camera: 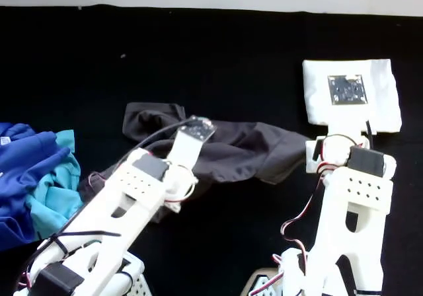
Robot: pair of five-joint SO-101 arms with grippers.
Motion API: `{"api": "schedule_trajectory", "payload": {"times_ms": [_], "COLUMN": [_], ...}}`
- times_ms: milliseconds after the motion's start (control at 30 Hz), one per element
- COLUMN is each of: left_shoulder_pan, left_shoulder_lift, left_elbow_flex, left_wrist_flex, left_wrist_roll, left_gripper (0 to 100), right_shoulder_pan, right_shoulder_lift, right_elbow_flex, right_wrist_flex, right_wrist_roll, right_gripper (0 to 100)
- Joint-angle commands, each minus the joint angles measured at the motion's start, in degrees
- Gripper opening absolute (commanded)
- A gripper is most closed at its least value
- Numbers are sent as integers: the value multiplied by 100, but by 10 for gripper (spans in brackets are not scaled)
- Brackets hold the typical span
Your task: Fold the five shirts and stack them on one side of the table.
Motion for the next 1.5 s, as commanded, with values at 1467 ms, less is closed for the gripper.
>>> {"api": "schedule_trajectory", "payload": {"times_ms": [1467], "left_shoulder_pan": [-2316], "left_shoulder_lift": [-119], "left_elbow_flex": [-8356], "left_wrist_flex": [3675], "left_wrist_roll": [-2066], "left_gripper": [8], "right_shoulder_pan": [1077], "right_shoulder_lift": [-84], "right_elbow_flex": [-5903], "right_wrist_flex": [31], "right_wrist_roll": [-273], "right_gripper": [6]}}
